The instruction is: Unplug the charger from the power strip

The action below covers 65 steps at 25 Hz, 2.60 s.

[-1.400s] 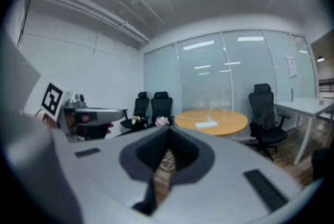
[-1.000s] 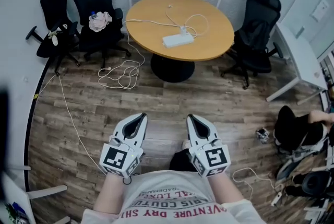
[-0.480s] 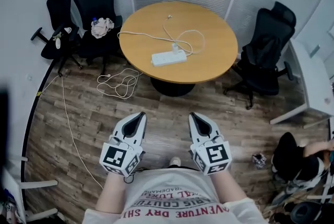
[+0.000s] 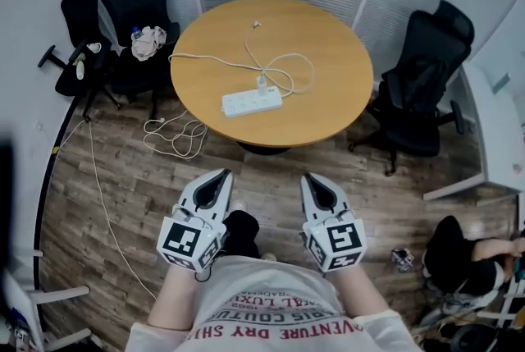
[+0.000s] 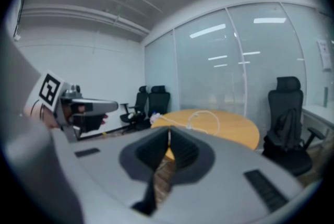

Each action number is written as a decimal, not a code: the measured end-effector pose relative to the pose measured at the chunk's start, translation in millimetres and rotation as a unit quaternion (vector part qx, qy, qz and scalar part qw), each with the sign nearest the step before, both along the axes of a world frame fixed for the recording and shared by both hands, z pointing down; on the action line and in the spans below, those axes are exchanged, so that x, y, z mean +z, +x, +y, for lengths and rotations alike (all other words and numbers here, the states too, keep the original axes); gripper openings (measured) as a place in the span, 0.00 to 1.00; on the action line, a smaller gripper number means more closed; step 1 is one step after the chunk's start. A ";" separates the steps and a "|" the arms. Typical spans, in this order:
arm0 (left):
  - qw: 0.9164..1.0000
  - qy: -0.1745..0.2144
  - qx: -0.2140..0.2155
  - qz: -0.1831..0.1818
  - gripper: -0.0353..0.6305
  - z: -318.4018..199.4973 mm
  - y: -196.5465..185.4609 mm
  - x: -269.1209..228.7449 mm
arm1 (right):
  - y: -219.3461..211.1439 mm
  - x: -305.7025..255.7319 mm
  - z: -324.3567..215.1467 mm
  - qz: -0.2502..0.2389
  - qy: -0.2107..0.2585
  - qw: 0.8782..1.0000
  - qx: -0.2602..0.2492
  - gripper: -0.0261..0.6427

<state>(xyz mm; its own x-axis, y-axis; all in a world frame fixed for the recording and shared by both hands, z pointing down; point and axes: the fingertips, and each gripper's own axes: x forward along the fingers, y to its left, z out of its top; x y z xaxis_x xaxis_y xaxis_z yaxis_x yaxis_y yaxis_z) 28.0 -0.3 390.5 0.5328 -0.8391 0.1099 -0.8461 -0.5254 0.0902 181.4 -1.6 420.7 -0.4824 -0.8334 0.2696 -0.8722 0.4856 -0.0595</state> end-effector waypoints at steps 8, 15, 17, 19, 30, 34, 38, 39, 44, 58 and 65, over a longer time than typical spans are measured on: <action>1.000 -0.001 0.024 0.015 0.10 -128.8 -5.3 2.6 | -8.9 1.9 -110.8 0.016 -0.007 1.000 0.022 0.08; 0.999 -0.009 0.042 0.015 0.10 -235.7 -29.0 7.6 | -32.0 12.1 -215.9 0.008 -0.032 0.998 0.049 0.08; 0.999 -0.017 0.047 0.013 0.10 -255.7 -34.6 13.3 | -38.0 19.2 -238.0 0.014 -0.042 0.998 0.053 0.08; 0.998 -0.022 0.050 0.010 0.10 -271.7 -40.0 17.9 | -42.1 26.2 -257.8 0.015 -0.054 0.997 0.058 0.08; 0.997 -0.071 -0.012 0.006 0.10 -312.9 -69.6 58.5 | -56.6 81.0 -320.0 0.041 -0.127 0.991 0.009 0.08; 0.995 -0.096 -0.039 0.000 0.10 -318.0 -70.1 86.0 | -59.6 112.7 -332.5 0.065 -0.160 0.985 -0.028 0.08; 0.990 -0.130 -0.045 -0.018 0.10 -319.7 -65.2 123.3 | -60.6 146.7 -338.7 0.086 -0.194 0.975 -0.061 0.08; 0.989 -0.139 -0.043 -0.027 0.10 -320.0 -63.7 135.2 | -60.7 155.1 -339.8 0.089 -0.202 0.973 -0.067 0.08; 0.978 -0.193 -0.020 -0.074 0.10 -314.8 -51.0 201.2 | -60.5 190.2 -339.9 0.100 -0.236 0.962 -0.091 0.08; 0.930 -0.290 0.098 -0.204 0.10 -314.8 -4.9 292.5 | -77.7 228.9 -331.2 0.128 -0.276 0.945 -0.122 0.08; 0.930 -0.310 0.086 -0.176 0.10 -316.6 -6.0 299.9 | -85.5 236.4 -336.7 0.135 -0.298 0.938 -0.115 0.28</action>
<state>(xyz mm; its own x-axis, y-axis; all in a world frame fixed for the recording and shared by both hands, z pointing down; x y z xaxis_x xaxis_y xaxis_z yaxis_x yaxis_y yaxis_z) 22.0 -316.9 690.4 0.4926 -0.4626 0.7371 -0.7892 -0.5945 0.1543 95.9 -338.4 657.1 -0.4775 -0.3773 0.7935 -0.7706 0.6137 -0.1719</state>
